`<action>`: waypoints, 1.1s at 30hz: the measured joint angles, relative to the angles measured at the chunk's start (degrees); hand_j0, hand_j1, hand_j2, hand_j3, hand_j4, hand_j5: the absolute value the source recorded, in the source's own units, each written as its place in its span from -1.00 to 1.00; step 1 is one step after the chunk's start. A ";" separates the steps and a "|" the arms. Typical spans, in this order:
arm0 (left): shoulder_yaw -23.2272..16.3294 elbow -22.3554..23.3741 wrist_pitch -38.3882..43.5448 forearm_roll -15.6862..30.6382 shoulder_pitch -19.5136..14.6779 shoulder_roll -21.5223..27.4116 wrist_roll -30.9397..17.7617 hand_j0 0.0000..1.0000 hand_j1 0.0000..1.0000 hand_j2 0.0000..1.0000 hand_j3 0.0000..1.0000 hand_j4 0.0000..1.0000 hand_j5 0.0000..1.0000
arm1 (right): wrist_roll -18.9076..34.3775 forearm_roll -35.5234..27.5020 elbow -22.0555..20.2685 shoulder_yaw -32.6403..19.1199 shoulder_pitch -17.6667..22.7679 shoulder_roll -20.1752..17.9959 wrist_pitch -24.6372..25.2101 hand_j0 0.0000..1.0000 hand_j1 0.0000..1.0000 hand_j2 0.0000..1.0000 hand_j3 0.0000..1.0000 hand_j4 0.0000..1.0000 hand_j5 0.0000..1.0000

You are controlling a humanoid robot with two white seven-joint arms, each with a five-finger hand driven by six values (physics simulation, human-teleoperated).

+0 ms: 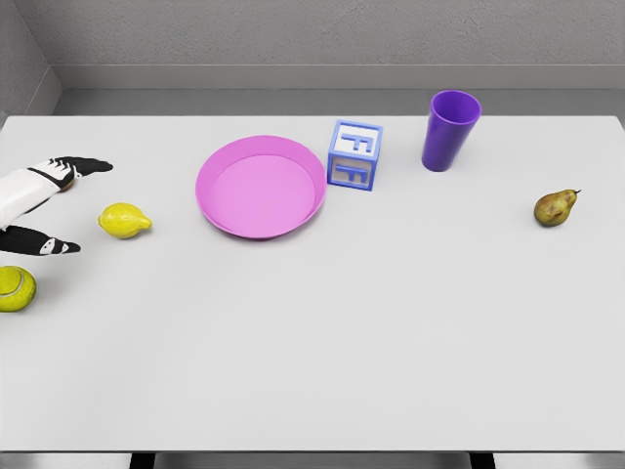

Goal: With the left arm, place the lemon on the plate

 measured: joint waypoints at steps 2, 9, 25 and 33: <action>0.00 0.03 0.00 -0.01 0.00 0.01 0.00 1.00 1.00 1.00 1.00 1.00 1.00 | 0.00 -0.02 0.01 -0.01 0.00 0.00 -0.01 1.00 1.00 1.00 1.00 1.00 1.00; 1.88 0.39 0.01 -1.76 -0.35 -2.28 -7.12 1.00 1.00 1.00 1.00 1.00 1.00 | -0.01 -0.01 0.08 0.08 0.00 0.00 -0.02 1.00 1.00 1.00 1.00 1.00 1.00; -4.95 6.97 -0.05 -14.13 -12.48 -6.24 -15.94 1.00 1.00 1.00 1.00 1.00 1.00 | 0.00 0.00 0.09 0.08 0.00 0.00 -0.01 1.00 1.00 1.00 1.00 1.00 1.00; -9.10 9.78 -0.04 -16.97 -17.05 -6.98 -15.98 1.00 1.00 1.00 1.00 1.00 1.00 | 0.00 0.01 0.09 0.08 0.00 0.00 0.00 1.00 1.00 1.00 1.00 1.00 1.00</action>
